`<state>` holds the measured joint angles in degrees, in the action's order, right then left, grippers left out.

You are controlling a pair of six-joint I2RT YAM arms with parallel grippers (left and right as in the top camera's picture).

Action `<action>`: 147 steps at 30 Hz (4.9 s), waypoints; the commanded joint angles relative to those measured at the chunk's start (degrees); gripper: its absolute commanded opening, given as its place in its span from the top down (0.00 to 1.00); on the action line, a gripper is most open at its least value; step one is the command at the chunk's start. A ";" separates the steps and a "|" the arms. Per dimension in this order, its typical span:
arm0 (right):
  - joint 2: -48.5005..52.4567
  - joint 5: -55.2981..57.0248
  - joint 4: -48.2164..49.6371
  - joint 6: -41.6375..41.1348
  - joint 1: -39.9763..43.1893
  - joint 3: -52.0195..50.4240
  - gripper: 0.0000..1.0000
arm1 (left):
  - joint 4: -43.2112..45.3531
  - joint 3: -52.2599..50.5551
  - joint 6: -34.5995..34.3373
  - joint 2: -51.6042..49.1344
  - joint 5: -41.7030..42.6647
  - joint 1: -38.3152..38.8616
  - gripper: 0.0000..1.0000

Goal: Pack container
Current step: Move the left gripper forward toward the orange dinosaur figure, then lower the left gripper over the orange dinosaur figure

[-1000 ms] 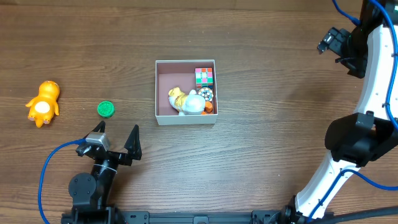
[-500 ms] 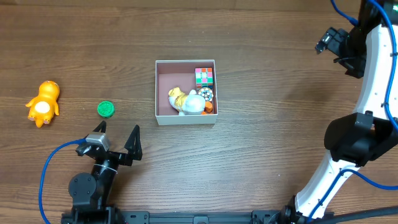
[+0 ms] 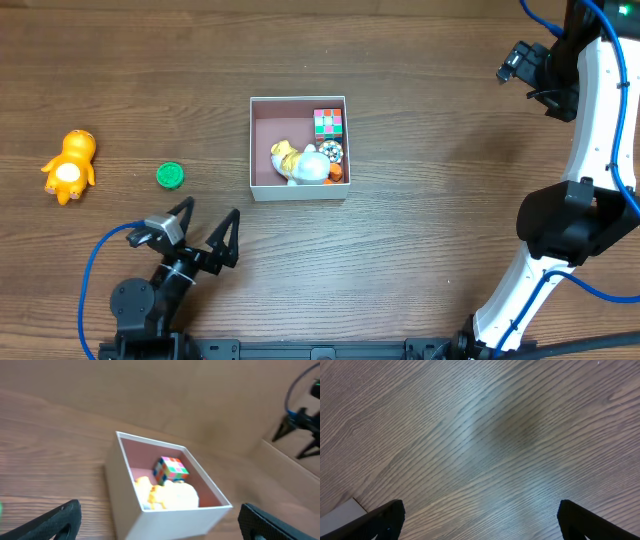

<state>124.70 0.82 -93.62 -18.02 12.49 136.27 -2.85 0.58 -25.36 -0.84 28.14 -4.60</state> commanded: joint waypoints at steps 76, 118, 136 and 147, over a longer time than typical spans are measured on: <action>-0.37 -0.09 0.35 -0.44 0.00 -0.26 0.00 | -80.11 81.99 11.21 -79.91 -40.76 -0.31 0.00; -0.37 -0.09 0.35 -0.44 0.00 -0.26 0.00 | -56.43 81.99 35.69 -90.77 -31.23 -25.20 0.00; -0.37 -0.09 0.35 -0.44 0.00 -0.26 0.00 | -49.31 82.09 46.03 -104.41 -23.82 -29.92 0.00; -0.37 -0.09 0.35 -0.44 0.00 -0.26 0.00 | -47.10 82.09 46.38 -108.15 -19.54 -30.14 0.00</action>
<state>124.70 0.78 -93.62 -18.04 12.49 136.05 -50.06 81.76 19.73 -106.96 6.52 -34.39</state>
